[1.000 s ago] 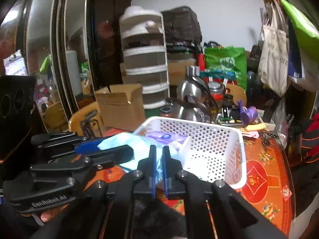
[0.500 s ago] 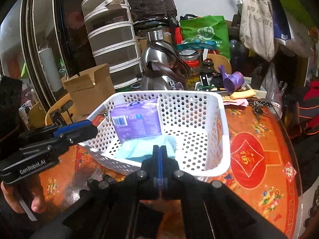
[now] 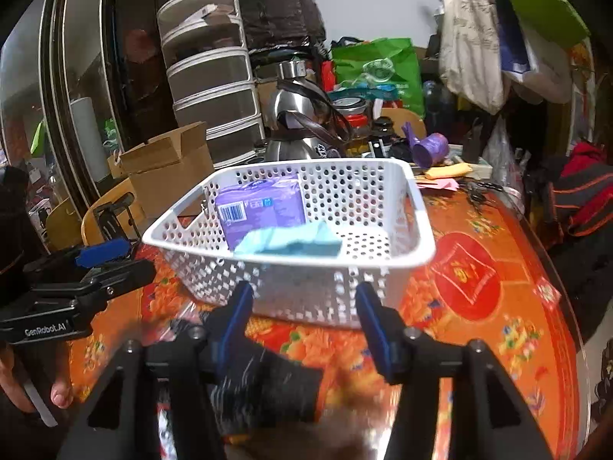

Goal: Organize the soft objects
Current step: 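Move both tools back toward the black knit gloves and plush toy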

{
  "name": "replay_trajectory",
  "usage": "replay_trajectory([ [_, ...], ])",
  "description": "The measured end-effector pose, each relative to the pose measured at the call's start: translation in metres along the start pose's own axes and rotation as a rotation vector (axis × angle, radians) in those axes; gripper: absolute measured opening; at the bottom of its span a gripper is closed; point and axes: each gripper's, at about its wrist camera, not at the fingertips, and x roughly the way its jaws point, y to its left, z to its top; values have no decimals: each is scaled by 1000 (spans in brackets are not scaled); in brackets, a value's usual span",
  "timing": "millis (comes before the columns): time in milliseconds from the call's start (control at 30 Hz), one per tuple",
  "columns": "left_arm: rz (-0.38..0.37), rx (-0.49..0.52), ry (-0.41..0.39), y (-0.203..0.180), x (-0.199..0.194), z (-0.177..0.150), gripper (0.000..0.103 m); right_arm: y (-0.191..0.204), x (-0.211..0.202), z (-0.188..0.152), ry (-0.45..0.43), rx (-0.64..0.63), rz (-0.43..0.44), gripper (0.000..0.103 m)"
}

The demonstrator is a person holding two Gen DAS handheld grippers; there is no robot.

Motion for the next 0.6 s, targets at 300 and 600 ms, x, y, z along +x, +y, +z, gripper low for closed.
replay_trajectory([
  [300, -63, -117, 86, 16, -35, -103, 76, 23, -57, -91, -23, 32, 64, 67],
  [600, -93, -128, 189, 10, -20, -159, 75, 38, -70, -145, 24, 52, 116, 67],
])
